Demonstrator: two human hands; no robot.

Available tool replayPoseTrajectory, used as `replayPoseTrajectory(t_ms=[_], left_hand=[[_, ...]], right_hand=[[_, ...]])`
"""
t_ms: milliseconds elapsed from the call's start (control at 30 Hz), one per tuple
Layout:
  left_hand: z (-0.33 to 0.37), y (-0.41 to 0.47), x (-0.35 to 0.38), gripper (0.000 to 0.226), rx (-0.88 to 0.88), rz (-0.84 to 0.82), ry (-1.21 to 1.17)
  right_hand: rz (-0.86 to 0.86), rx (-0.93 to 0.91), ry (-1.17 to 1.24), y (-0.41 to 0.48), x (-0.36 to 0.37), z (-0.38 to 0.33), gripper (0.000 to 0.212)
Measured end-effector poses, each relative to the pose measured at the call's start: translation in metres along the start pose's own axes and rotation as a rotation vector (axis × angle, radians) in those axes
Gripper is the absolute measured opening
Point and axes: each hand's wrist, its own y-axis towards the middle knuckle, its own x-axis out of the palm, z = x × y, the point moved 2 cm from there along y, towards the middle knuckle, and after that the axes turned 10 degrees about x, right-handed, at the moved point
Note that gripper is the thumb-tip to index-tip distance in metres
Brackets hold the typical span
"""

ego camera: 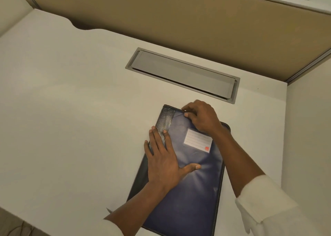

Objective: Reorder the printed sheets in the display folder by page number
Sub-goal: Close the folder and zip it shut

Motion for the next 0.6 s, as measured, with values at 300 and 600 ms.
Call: replayPoseTrajectory(t_ms=[300,600], left_hand=[[-0.022,-0.01,-0.02,0.124,0.086,-0.082,0.0],[-0.042,-0.069,-0.045,0.065,-0.083,0.032,-0.109]], right_hand=[[0.311,0.26,0.029,-0.119,0.009,0.047,0.048],[0.415,0.548,0.261,-0.241,0.057,0.032,0.062]])
